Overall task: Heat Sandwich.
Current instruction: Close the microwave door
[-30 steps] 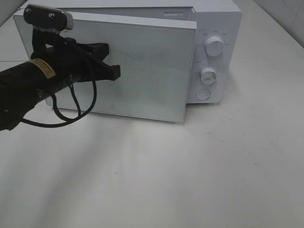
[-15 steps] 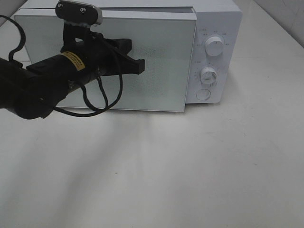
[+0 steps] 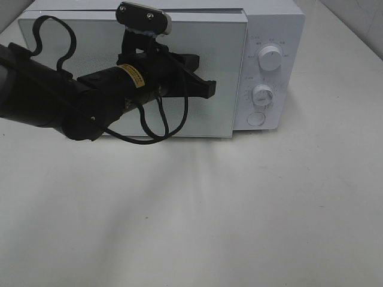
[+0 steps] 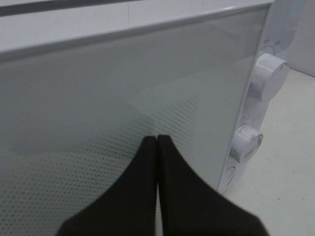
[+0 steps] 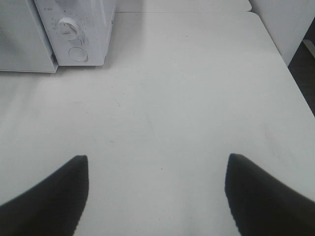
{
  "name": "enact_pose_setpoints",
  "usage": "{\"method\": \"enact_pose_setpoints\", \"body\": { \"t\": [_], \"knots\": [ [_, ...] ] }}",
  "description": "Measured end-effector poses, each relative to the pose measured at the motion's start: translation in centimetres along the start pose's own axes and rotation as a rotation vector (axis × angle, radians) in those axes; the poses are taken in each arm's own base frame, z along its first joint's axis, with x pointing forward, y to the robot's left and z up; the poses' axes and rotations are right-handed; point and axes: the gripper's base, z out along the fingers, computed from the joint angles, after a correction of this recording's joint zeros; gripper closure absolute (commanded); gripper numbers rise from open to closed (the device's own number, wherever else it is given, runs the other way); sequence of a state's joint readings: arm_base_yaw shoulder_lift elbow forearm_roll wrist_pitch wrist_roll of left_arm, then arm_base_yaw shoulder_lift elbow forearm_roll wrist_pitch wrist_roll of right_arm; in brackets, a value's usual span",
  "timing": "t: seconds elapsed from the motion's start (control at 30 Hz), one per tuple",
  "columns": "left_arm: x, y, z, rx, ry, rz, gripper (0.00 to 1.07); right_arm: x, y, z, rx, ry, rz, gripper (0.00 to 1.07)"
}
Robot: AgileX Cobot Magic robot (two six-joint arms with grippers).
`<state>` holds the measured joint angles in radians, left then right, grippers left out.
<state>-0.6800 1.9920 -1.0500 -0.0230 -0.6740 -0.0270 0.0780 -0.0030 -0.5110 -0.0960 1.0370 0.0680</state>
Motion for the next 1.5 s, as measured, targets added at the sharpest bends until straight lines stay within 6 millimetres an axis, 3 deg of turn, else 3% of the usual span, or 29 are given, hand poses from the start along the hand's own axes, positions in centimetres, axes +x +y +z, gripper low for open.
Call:
{"method": "enact_pose_setpoints", "body": {
  "t": [0.5, 1.5],
  "knots": [
    [-0.4, -0.6, 2.9, 0.024, -0.002, 0.018, 1.07, 0.0, 0.0, 0.0, 0.000, 0.000, 0.000, 0.34],
    [-0.5, -0.6, 3.1, 0.030, 0.006, 0.032, 1.07, 0.0, 0.0, 0.0, 0.000, 0.000, 0.000, 0.34]
  ]
}}
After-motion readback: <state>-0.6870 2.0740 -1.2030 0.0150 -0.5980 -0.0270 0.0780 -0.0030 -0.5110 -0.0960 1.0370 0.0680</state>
